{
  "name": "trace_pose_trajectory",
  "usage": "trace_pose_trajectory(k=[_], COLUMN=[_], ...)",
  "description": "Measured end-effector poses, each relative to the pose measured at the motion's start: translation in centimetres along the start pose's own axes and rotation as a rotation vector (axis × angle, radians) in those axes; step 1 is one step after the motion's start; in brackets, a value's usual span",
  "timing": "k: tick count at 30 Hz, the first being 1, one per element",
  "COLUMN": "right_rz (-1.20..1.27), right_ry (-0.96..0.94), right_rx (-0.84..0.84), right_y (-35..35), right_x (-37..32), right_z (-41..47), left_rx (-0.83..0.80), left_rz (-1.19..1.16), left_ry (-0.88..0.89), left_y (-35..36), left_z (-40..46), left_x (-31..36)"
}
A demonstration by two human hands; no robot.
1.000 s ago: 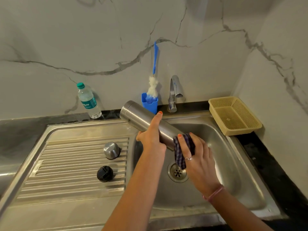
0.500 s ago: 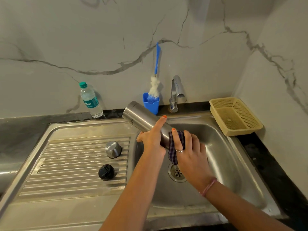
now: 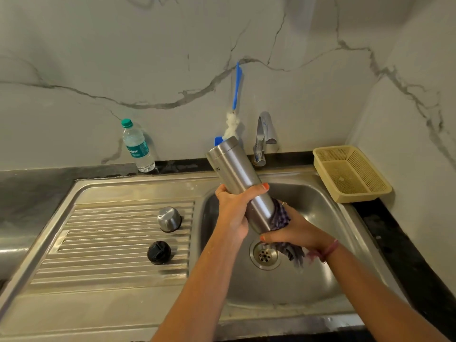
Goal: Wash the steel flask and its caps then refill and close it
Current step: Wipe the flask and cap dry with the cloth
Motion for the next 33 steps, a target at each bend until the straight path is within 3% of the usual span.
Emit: trace_pose_trajectory(k=[7, 14, 19, 23, 29, 31, 33], right_rz=[0.365, 0.422, 0.734, 0.785, 0.477, 0.428, 0.385], right_ry=[-0.028, -0.044, -0.007, -0.016, 0.035, 0.028, 0.033], right_rx=[-0.083, -0.163, -0.3, -0.263, 0.09, 0.106, 0.09], right_y=[0.1, 1.0, 2.6, 3.5, 2.8, 2.1, 1.3], right_x=[2.1, 2.0, 3.3, 3.4, 4.1, 4.2, 4.1], right_z=[-0.1, -0.5, -1.1, -1.2, -1.5, -1.9, -2.4], left_rx=[-0.17, -0.228, -0.341, -0.398, -0.2, -0.098, -0.117], left_rz=[0.04, -0.069, -0.152, -0.095, 0.303, 0.594, 0.972], left_ry=[0.075, 0.103, 0.102, 0.043, 0.087, 0.253, 0.548], left_y=[-0.2, -1.3, -2.2, -2.3, -2.9, -3.4, -3.8], left_z=[0.9, 1.2, 1.2, 1.3, 1.4, 0.9, 0.3], left_x=[0.1, -0.9, -1.5, -1.6, 0.0, 1.3, 2.9])
Point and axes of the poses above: each hand's wrist, its own z-axis towards the middle knuckle, its own y-axis out of the palm, x = y × z, the point moved 3 cm from there along z, towards the middle knuckle, and after that the axes turned 14 degrees about -x, right-handed, at the moved point
